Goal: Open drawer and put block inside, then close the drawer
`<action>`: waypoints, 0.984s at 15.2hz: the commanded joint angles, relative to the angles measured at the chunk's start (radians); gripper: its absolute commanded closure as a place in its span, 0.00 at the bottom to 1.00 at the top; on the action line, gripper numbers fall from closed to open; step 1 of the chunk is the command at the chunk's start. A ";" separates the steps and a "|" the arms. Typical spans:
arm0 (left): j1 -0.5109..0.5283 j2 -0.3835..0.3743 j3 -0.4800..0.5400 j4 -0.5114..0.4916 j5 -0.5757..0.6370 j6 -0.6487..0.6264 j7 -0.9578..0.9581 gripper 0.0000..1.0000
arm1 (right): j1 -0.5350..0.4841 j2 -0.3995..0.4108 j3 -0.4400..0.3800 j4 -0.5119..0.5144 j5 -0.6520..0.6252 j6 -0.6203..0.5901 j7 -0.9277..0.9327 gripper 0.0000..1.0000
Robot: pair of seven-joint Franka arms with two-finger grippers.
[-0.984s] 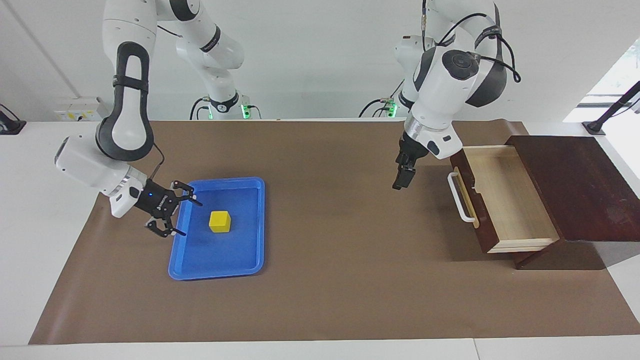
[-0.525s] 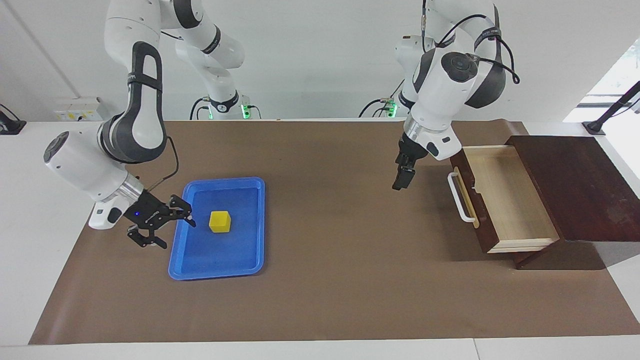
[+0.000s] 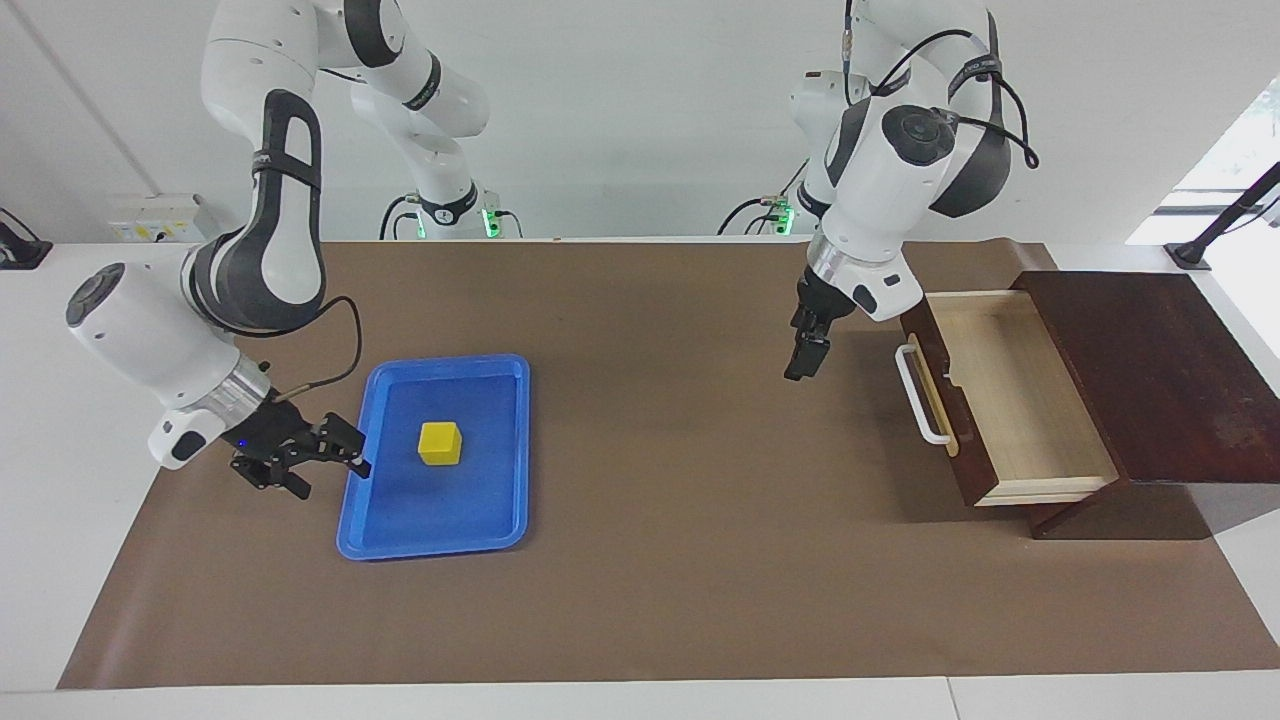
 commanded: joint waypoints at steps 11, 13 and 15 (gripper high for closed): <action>-0.019 -0.034 0.008 -0.046 -0.010 0.020 -0.004 0.00 | 0.032 0.059 -0.009 0.133 0.055 -0.251 1.016 0.00; -0.019 -0.034 0.008 -0.051 -0.010 0.023 -0.002 0.00 | 0.032 0.073 -0.009 0.130 0.113 -0.256 1.113 0.00; -0.019 -0.035 0.008 -0.051 -0.010 0.020 0.002 0.00 | 0.034 0.094 -0.009 0.128 0.162 -0.251 1.197 0.00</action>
